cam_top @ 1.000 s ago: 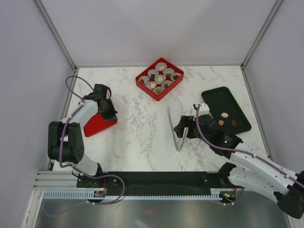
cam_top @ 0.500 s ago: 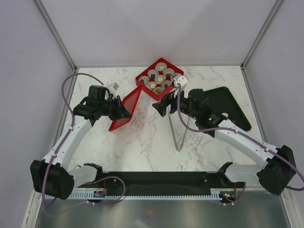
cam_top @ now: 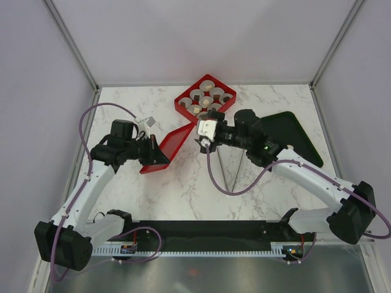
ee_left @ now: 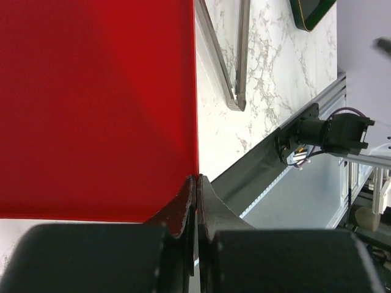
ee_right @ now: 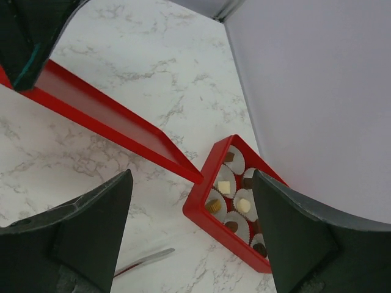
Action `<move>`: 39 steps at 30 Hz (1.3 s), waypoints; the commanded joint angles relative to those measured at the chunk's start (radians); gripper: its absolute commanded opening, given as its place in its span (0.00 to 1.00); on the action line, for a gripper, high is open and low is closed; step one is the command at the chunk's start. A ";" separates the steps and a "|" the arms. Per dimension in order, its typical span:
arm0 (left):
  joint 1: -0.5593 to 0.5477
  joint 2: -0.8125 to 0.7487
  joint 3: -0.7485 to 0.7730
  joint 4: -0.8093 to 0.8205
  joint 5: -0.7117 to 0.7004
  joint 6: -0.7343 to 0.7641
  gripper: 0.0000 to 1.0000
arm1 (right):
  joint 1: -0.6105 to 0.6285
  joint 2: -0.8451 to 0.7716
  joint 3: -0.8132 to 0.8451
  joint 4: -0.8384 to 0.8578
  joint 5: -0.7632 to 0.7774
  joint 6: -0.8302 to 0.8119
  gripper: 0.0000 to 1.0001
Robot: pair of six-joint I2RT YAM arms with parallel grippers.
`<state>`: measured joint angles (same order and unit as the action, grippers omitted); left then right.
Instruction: Pack the chocolate
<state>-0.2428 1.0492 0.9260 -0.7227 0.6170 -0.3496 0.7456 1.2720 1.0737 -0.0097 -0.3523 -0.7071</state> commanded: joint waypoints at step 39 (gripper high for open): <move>-0.003 -0.043 0.326 -0.061 -0.134 -0.057 0.40 | 0.278 0.379 0.031 0.238 0.254 -0.488 0.00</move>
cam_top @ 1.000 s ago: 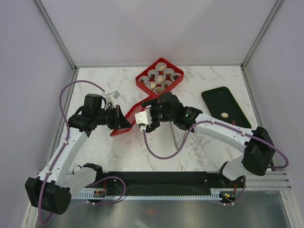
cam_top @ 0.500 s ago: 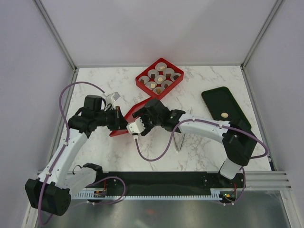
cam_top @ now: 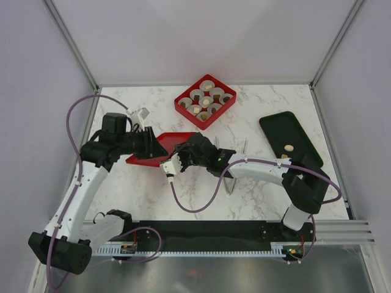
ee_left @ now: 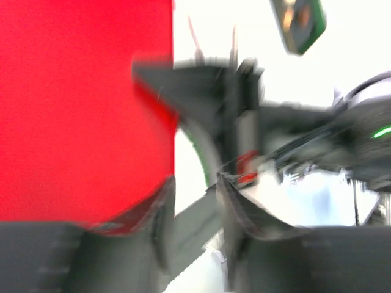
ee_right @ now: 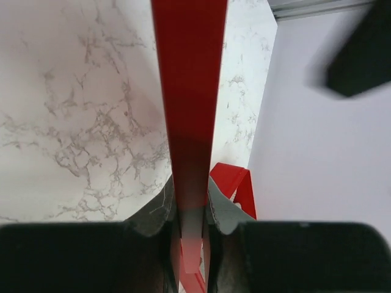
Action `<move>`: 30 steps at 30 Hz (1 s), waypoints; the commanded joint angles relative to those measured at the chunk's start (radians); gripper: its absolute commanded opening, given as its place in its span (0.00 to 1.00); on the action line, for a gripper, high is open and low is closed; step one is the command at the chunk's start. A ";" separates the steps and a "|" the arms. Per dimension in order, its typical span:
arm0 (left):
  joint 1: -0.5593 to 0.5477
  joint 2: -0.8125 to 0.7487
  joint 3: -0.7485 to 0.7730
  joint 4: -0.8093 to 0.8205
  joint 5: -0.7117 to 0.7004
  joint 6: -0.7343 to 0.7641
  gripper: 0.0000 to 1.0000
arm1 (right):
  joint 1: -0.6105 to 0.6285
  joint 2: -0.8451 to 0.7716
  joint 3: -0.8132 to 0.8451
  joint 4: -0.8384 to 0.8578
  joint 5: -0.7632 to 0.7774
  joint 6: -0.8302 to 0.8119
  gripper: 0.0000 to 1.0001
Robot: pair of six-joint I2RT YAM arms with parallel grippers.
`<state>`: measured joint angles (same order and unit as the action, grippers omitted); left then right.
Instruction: Pack the chocolate
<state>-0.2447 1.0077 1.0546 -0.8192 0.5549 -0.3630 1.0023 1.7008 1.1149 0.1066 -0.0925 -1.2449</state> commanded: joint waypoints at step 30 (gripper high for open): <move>0.068 0.311 0.711 0.049 -0.294 -0.117 1.00 | -0.550 0.067 0.341 0.210 -0.366 1.883 0.00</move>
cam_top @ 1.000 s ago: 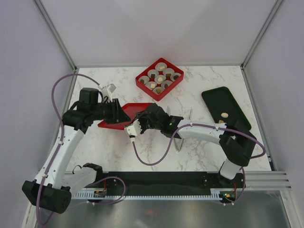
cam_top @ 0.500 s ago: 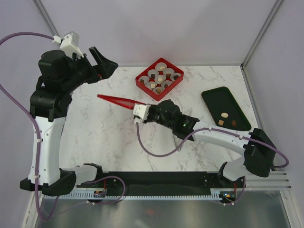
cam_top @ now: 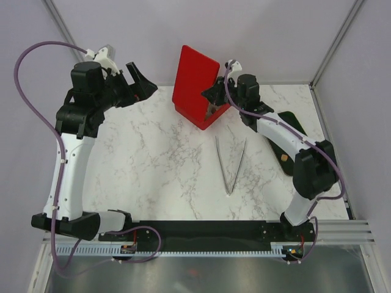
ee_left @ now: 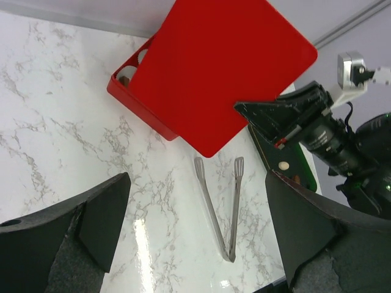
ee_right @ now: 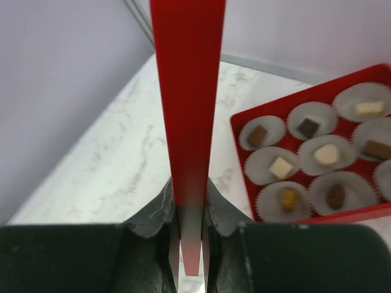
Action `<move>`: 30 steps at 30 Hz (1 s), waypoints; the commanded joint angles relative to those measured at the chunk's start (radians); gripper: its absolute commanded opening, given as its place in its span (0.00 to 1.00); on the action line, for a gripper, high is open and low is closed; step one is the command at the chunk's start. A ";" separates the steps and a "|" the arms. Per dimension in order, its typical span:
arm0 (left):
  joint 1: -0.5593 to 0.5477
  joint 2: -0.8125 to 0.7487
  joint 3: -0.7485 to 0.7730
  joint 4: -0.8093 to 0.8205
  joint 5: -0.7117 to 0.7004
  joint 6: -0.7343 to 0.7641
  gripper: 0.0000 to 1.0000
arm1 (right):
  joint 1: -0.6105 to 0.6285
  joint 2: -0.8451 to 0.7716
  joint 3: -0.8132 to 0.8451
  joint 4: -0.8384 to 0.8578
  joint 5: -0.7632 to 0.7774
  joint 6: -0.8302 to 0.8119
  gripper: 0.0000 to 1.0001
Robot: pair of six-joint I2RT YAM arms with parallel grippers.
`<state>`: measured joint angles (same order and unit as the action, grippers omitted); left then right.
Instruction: Pack the chocolate
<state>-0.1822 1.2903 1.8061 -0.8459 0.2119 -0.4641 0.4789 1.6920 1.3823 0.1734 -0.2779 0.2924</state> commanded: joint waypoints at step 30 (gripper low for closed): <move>0.010 0.590 -0.117 0.456 0.222 -0.047 0.89 | -0.212 0.609 0.331 0.509 -0.245 0.952 0.00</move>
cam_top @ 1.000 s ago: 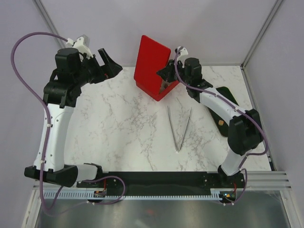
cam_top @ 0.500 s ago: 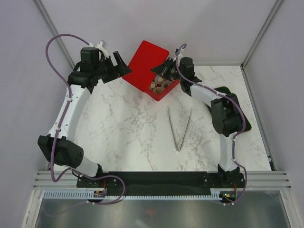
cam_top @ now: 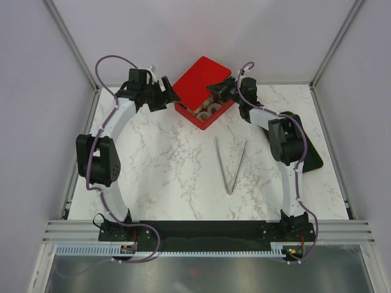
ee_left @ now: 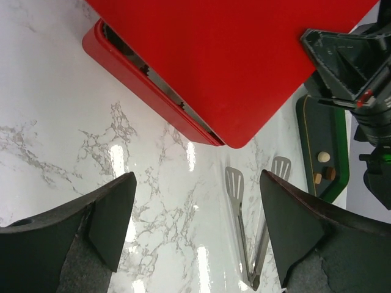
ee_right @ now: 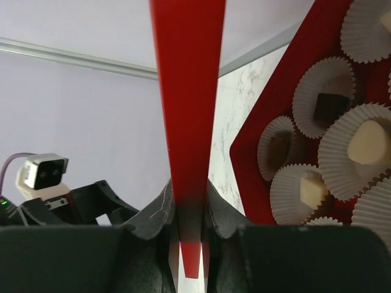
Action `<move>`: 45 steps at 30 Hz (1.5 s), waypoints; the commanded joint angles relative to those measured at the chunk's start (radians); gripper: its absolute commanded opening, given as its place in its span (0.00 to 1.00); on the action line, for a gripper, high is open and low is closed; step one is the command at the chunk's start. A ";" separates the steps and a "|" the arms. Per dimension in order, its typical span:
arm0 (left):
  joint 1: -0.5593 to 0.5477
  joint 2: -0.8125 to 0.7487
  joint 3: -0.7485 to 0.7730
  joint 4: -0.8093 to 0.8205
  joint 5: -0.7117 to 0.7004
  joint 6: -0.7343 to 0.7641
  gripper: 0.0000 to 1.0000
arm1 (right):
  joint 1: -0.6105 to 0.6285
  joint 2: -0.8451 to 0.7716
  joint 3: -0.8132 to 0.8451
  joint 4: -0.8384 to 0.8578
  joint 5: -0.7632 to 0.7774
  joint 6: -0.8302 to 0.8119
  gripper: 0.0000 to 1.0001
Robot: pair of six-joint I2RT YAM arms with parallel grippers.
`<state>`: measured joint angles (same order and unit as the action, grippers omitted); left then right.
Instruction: Pack the chocolate
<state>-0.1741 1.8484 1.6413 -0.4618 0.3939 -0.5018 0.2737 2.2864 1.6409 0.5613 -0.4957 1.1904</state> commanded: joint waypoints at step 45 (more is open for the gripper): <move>0.007 0.331 0.258 0.106 0.049 -0.006 0.88 | -0.067 0.140 -0.013 0.189 -0.122 0.198 0.00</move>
<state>-0.1738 2.1590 1.8412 -0.3874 0.4244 -0.5018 0.2119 2.4187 1.6047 0.6674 -0.6071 1.3659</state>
